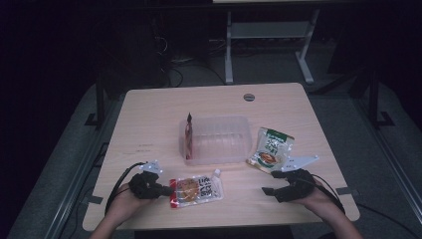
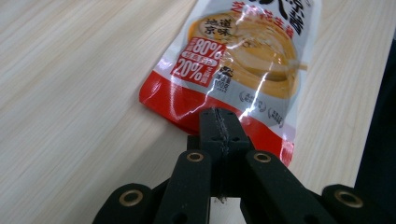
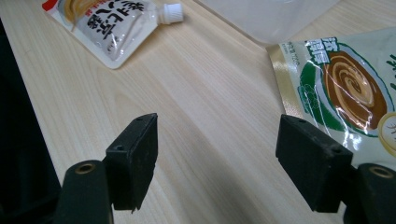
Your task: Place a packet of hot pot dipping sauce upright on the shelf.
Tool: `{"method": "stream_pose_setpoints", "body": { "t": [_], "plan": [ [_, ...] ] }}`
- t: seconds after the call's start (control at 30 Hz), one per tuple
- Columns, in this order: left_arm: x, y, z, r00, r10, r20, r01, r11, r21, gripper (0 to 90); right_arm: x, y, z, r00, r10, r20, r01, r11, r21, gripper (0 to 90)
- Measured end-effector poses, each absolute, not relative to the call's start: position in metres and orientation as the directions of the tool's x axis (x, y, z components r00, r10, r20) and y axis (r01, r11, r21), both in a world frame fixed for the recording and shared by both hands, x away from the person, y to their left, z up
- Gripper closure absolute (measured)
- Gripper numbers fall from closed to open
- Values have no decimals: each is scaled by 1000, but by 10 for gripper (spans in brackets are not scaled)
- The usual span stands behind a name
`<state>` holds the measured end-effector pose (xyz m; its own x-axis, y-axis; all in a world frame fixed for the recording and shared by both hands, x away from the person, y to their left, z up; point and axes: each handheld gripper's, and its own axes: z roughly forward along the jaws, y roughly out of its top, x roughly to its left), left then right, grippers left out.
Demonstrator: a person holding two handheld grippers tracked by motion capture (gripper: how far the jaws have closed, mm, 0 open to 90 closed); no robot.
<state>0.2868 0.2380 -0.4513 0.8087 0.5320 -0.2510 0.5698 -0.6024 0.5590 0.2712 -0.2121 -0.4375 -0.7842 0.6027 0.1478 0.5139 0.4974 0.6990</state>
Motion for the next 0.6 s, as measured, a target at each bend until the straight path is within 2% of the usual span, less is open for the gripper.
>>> {"method": "stream_pose_setpoints", "body": {
  "t": [0.6],
  "plan": [
    [276,203,-442,859,467,-208,489,-631,603,899,280,-194,-436,-791,588,169,516,494,700,283]
  ]
}}
